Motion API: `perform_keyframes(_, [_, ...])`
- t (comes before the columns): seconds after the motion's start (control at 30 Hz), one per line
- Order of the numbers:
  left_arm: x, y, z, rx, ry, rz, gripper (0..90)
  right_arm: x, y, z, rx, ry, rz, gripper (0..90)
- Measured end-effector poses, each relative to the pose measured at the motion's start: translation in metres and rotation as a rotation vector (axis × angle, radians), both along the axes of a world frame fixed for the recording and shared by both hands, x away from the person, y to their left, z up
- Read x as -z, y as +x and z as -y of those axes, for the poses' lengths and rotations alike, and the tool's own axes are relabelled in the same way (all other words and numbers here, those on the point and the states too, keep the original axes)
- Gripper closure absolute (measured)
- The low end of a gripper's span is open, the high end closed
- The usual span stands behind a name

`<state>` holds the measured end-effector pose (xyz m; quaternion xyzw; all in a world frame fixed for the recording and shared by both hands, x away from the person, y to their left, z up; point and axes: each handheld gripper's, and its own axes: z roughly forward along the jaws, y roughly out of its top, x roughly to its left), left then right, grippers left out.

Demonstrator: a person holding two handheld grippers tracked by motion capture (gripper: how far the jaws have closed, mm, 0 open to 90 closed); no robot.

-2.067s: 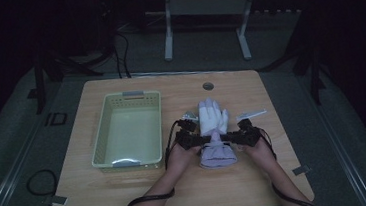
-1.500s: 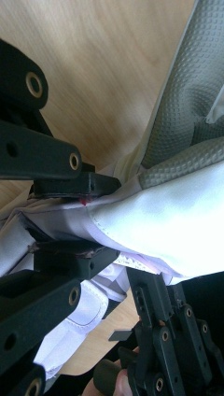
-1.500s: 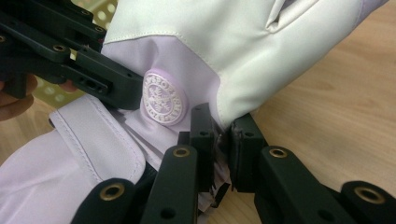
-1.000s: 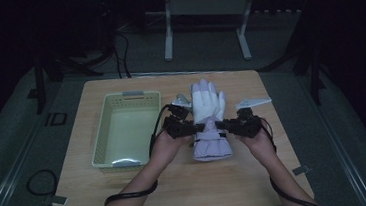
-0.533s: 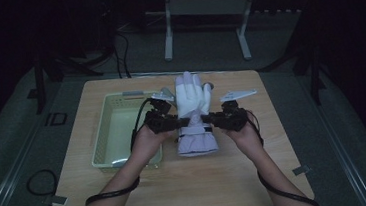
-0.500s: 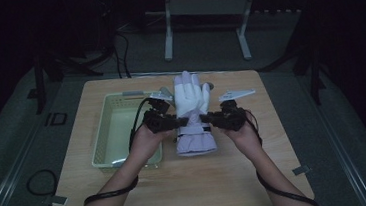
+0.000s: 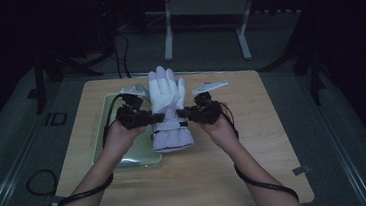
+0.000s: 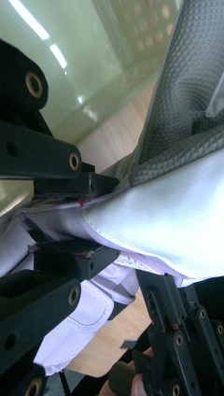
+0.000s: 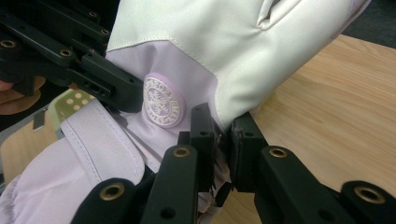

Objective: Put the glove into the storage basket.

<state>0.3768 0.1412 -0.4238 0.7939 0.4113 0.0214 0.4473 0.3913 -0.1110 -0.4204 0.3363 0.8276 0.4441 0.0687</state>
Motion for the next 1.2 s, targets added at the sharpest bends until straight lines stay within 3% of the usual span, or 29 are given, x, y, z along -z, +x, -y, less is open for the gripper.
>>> perform_keyframes(0.33, [0.002, 0.0, -0.041, -0.036, -0.012, -0.012, 71.3, 0.001, 0.008, -0.042, -0.025, 0.006, -0.006, 82.0])
perform_keyframes(0.57, [0.008, 0.001, -0.069, -0.066, 0.023, -0.023, 71.3, 0.009, 0.013, -0.076, -0.032, -0.011, -0.022, 82.0])
perform_keyframes(0.73, [0.013, 0.002, -0.08, -0.078, 0.028, -0.034, 71.3, 0.015, 0.018, -0.089, -0.041, -0.009, -0.041, 82.0])
perform_keyframes(0.93, [0.032, 0.01, -0.098, -0.092, 0.027, -0.074, 71.4, 0.031, 0.025, -0.111, -0.037, -0.036, -0.06, 81.9])
perform_keyframes(1.1, [0.05, 0.016, -0.102, -0.097, 0.025, -0.11, 71.3, 0.049, 0.028, -0.119, -0.018, -0.058, -0.073, 81.9])
perform_keyframes(1.2, [0.066, 0.021, -0.101, -0.105, 0.038, -0.155, 71.3, 0.061, 0.03, -0.123, -0.004, -0.08, -0.092, 81.8])
